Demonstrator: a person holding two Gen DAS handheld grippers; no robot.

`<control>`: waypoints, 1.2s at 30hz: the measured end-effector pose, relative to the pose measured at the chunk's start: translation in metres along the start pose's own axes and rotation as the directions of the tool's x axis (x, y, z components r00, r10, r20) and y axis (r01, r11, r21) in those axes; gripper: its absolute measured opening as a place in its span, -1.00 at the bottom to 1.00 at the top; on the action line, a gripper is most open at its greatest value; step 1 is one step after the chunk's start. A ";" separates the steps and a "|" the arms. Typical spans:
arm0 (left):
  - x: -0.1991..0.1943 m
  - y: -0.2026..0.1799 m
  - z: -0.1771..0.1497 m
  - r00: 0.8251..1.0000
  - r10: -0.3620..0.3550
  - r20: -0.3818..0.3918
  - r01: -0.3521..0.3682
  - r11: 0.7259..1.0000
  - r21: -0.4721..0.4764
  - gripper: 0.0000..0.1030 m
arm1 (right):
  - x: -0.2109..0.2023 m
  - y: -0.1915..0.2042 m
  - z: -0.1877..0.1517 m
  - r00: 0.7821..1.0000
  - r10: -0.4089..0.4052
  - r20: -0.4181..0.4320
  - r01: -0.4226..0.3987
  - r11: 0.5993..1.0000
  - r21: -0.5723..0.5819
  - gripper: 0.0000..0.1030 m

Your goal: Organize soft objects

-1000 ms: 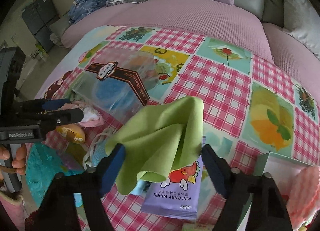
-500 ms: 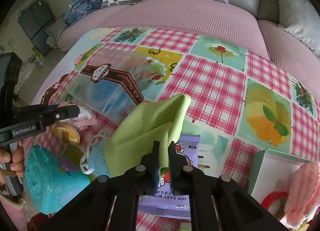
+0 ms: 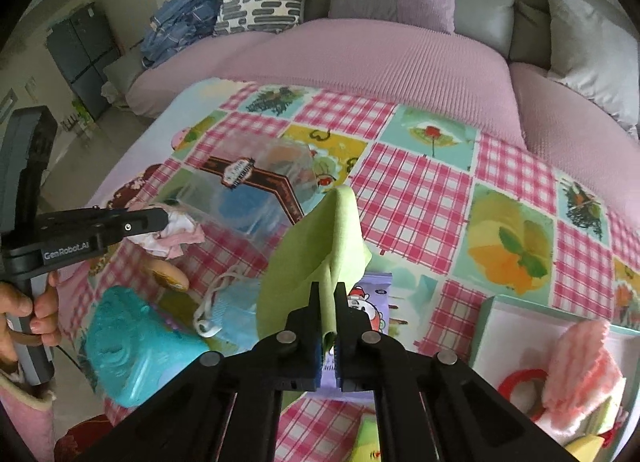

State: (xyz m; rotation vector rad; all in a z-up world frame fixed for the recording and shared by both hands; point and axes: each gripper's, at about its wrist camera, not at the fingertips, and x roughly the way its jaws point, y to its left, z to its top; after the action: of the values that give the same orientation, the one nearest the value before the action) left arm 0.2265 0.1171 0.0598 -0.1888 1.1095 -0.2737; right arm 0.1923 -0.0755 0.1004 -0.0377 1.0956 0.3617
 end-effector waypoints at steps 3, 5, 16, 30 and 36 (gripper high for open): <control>-0.015 -0.005 -0.001 1.000 0.005 0.015 -0.005 1.000 -0.001 -0.72 | -0.016 -0.001 -0.003 1.000 -0.001 0.019 0.001 1.000 0.008 -0.93; -0.025 -0.008 -0.002 1.000 0.006 0.027 -0.006 1.000 -0.002 -0.72 | -0.029 -0.001 -0.005 0.999 -0.004 0.034 0.003 1.000 0.013 -0.93; -0.096 -0.044 -0.016 0.994 0.008 0.107 -0.010 1.000 0.020 -0.72 | -0.110 -0.002 -0.028 0.992 -0.050 0.113 0.047 0.998 0.029 -0.93; -0.145 -0.106 -0.043 0.988 0.018 0.151 -0.033 0.995 0.097 -0.72 | -0.196 -0.019 -0.075 0.975 -0.094 0.203 0.079 0.994 0.079 -0.92; -0.154 -0.139 -0.050 0.985 0.001 0.173 -0.028 0.987 0.158 -0.72 | -0.215 -0.040 -0.094 0.970 -0.104 0.217 0.077 0.989 0.130 -0.93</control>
State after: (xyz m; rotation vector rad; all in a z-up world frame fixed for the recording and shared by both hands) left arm 0.0998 0.0320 0.2091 -0.0604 0.9126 -0.3258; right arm 0.0361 -0.1899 0.2385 0.0588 0.8872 0.2108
